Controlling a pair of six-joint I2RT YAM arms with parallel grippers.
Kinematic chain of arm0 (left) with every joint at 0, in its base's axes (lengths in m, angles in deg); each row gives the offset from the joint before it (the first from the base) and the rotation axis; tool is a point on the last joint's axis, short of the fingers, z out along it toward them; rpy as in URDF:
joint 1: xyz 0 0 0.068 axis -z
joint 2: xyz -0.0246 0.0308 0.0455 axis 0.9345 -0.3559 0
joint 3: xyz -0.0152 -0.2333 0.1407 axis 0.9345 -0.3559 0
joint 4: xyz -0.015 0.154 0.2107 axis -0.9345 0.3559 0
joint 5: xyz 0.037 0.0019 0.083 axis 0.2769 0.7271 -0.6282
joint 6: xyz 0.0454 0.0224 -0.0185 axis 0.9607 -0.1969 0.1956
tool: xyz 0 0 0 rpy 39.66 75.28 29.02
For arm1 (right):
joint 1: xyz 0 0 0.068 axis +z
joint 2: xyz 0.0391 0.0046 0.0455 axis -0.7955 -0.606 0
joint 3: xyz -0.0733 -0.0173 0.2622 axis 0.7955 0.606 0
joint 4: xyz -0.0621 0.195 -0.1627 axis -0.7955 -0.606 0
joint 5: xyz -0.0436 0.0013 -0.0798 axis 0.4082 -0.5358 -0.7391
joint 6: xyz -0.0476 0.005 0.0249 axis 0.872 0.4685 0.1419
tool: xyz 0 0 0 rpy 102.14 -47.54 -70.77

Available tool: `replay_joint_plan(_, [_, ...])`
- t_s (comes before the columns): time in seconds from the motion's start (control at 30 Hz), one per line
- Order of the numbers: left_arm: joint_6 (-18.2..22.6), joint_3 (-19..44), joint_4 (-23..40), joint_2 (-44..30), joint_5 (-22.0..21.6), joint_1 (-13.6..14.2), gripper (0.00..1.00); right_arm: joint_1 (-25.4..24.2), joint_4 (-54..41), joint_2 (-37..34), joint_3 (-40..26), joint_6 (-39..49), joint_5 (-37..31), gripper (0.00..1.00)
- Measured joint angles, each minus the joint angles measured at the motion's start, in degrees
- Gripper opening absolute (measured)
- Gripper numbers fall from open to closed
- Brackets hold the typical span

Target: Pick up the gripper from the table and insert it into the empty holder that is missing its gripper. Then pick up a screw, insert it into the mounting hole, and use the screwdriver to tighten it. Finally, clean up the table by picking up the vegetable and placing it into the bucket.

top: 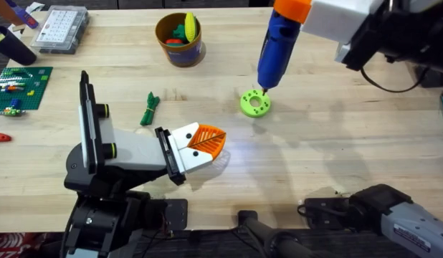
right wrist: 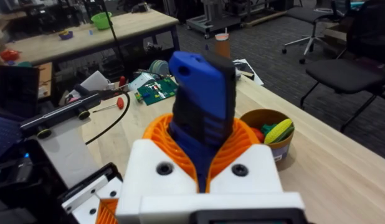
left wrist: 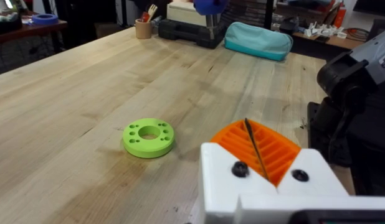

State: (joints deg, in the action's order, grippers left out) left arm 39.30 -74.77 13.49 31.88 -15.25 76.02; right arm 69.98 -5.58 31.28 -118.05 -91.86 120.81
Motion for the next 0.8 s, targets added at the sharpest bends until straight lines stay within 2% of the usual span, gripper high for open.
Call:
replay_joint_plan(0.23, [0.0,0.0,0.1,0.0,0.0,0.0,0.011,-0.1,-0.7,-0.3,1.0,-0.2,0.0,0.046])
replay_joint_plan(0.43, [0.0,0.0,0.1,0.0,0.0,0.0,0.011,-0.2,7.0,-0.4,1.2,-0.2,2.7,0.045])
replay_joint_plan(0.57, [0.0,0.0,0.1,0.0,0.0,0.0,0.011,-0.2,7.6,-0.6,0.3,-0.2,4.1,0.045])
replay_joint_plan(0.67, [0.0,0.0,0.1,0.0,0.0,0.0,0.011,-0.3,7.5,-2.2,-3.0,-0.2,6.9,0.047])
replay_joint_plan(0.8, [0.0,0.0,0.1,0.0,0.0,0.0,0.011,-0.3,8.0,-6.8,-10.7,-0.1,12.1,0.046])
